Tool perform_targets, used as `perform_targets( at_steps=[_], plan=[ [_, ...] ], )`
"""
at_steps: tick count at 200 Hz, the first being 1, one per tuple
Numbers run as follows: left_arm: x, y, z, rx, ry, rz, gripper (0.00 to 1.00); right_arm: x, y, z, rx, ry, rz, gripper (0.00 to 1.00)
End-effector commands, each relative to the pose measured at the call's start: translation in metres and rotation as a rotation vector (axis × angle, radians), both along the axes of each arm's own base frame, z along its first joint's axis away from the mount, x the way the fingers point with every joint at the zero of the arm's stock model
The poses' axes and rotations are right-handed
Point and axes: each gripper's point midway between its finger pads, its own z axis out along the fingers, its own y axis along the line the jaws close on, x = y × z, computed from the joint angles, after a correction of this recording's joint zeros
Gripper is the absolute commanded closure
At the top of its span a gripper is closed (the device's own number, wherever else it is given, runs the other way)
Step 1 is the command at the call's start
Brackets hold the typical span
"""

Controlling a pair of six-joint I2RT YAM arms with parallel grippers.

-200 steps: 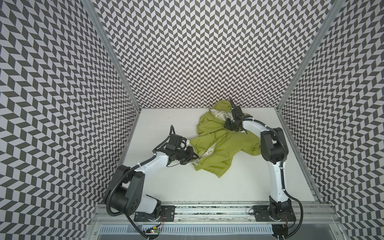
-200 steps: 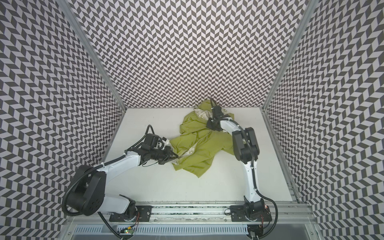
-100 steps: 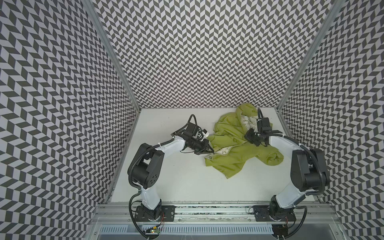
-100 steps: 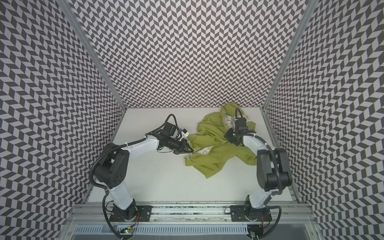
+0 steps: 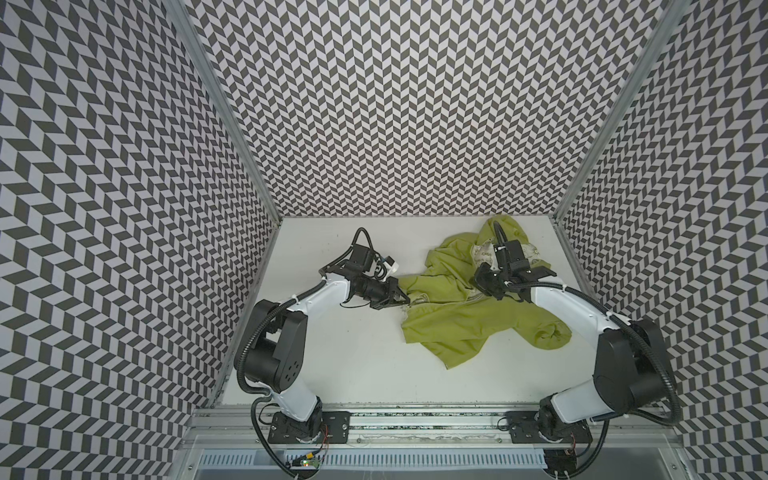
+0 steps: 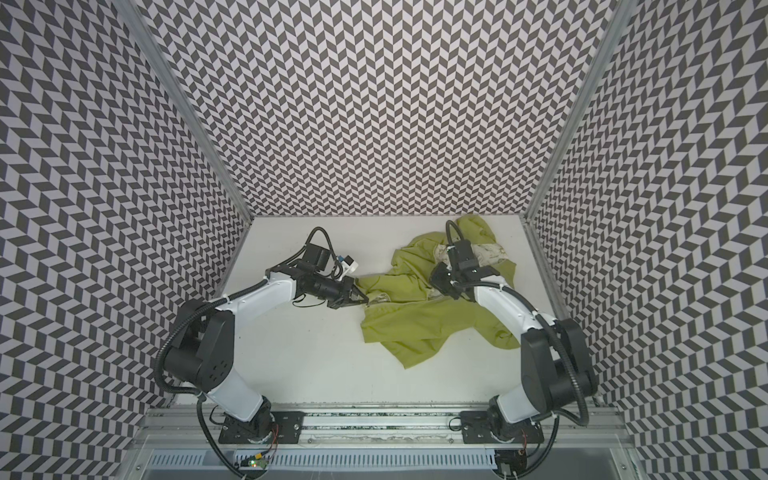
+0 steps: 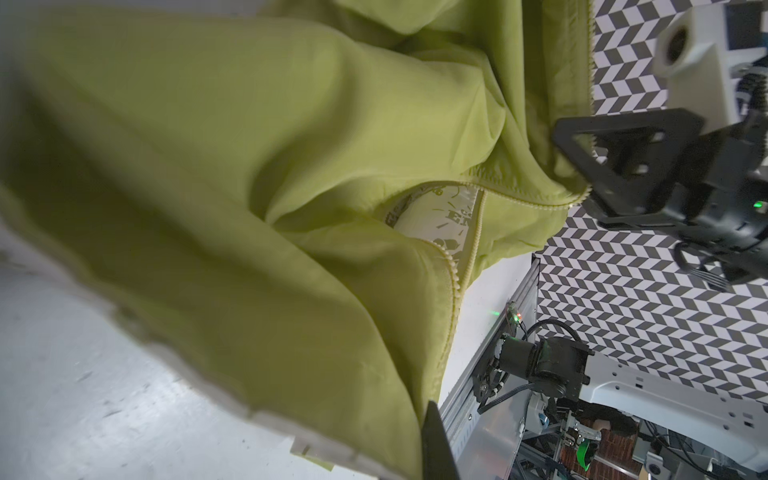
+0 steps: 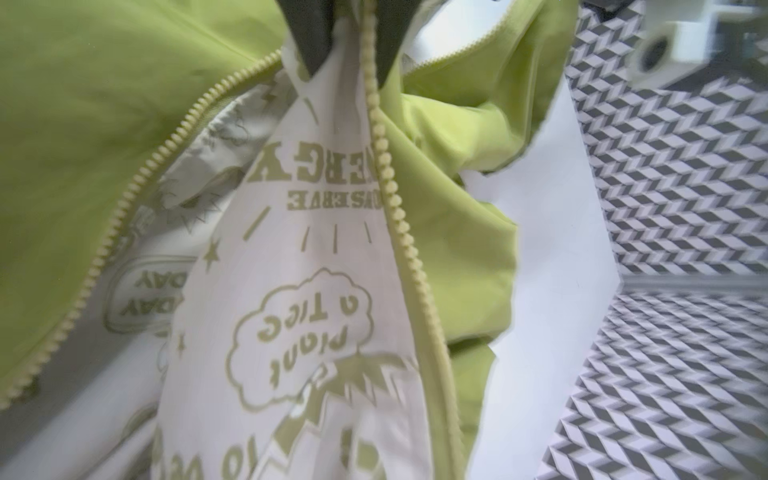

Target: Zip up the jacket

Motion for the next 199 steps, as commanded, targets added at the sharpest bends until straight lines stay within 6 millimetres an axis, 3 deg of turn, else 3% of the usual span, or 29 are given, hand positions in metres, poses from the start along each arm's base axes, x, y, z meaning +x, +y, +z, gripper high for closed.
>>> perform_targets(
  at_steps=[1,20,43,75,100,122,142,169,199],
  plan=[
    [0.001,-0.002,0.003,-0.001,-0.006,-0.013,1.0,0.013,-0.02,0.018,-0.073,-0.01,-0.031,0.6],
    [0.006,-0.002,0.005,0.0,-0.017,-0.004,1.0,0.019,-0.054,0.03,-0.146,-0.005,-0.092,0.46],
    [0.009,0.002,0.008,0.002,-0.027,0.009,1.0,0.015,-0.105,0.027,-0.216,0.045,-0.191,0.42],
    [0.016,0.02,0.009,0.009,-0.035,0.058,1.0,-0.013,-0.166,-0.007,-0.261,0.159,-0.325,0.45],
    [0.023,0.034,0.012,0.019,-0.05,0.101,1.0,-0.033,-0.182,-0.039,-0.255,0.232,-0.352,0.55],
    [0.027,0.04,0.017,0.017,-0.063,0.116,1.0,-0.048,-0.166,-0.074,-0.182,0.31,-0.31,0.66],
    [0.029,0.042,0.019,0.02,-0.067,0.117,1.0,-0.061,-0.135,-0.103,-0.079,0.352,-0.284,0.7],
    [0.029,0.047,0.022,0.025,-0.07,0.128,1.0,-0.066,-0.082,-0.112,-0.053,0.345,-0.208,0.72],
    [0.035,0.066,0.027,0.049,-0.079,0.185,1.0,-0.068,-0.011,-0.108,0.036,0.335,-0.117,0.73]
  ],
)
